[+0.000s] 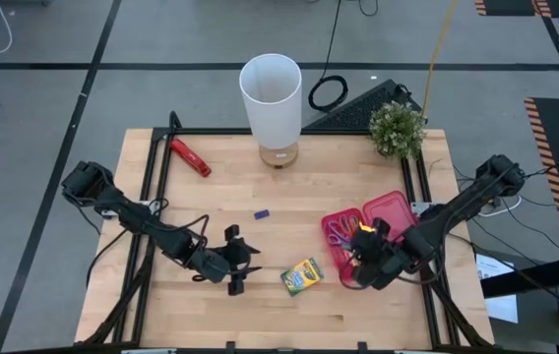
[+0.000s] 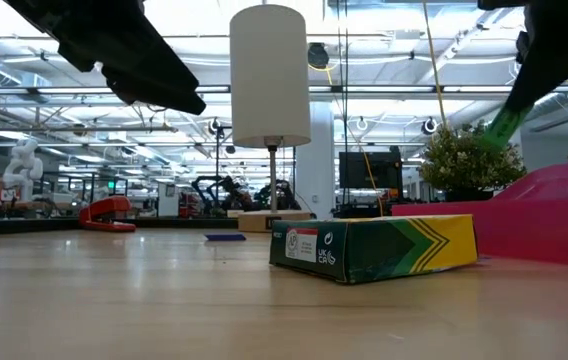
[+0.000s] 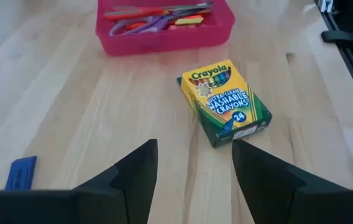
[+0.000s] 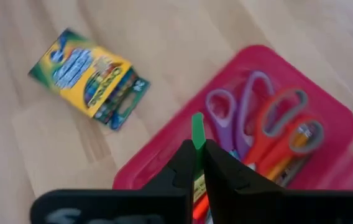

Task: Pack school essentials
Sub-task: Put the green eraser into the pink supply box

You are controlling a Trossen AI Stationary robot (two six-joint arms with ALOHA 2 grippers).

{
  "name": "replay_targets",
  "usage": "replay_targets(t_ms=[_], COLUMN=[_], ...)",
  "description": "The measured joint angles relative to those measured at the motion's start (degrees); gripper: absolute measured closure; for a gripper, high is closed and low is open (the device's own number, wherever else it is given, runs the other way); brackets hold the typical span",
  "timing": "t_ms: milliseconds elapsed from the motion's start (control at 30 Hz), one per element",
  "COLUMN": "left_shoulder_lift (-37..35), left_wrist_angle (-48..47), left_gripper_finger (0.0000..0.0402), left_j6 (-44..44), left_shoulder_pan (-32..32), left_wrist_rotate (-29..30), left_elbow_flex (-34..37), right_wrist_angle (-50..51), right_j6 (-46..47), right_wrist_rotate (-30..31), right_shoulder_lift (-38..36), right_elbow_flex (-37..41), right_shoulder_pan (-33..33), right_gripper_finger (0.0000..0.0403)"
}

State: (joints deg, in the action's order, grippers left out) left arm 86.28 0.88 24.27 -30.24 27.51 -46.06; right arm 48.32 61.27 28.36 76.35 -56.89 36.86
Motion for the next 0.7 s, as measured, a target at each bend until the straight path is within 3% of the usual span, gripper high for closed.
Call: replay_targets(t_ms=[267,700], left_shoulder_lift=[0.0,0.0], left_wrist_angle=[0.9,1.2], left_gripper_finger=[0.0192,0.0192], left_j6=[-1.1,-2.6], left_shoulder_pan=[0.0,0.1], left_wrist_rotate=[1.1,1.2], left_elbow_flex=[0.0,0.0], right_wrist_angle=[-13.0,-14.0], right_j6=[-21.2,-21.5], right_wrist_rotate=[-2.9,-3.9], right_shoulder_lift=[0.2,0.2], right_elbow_flex=[5.9,11.1], right_shoulder_pan=[0.0,0.0], right_gripper_finger=[0.0391,0.0391])
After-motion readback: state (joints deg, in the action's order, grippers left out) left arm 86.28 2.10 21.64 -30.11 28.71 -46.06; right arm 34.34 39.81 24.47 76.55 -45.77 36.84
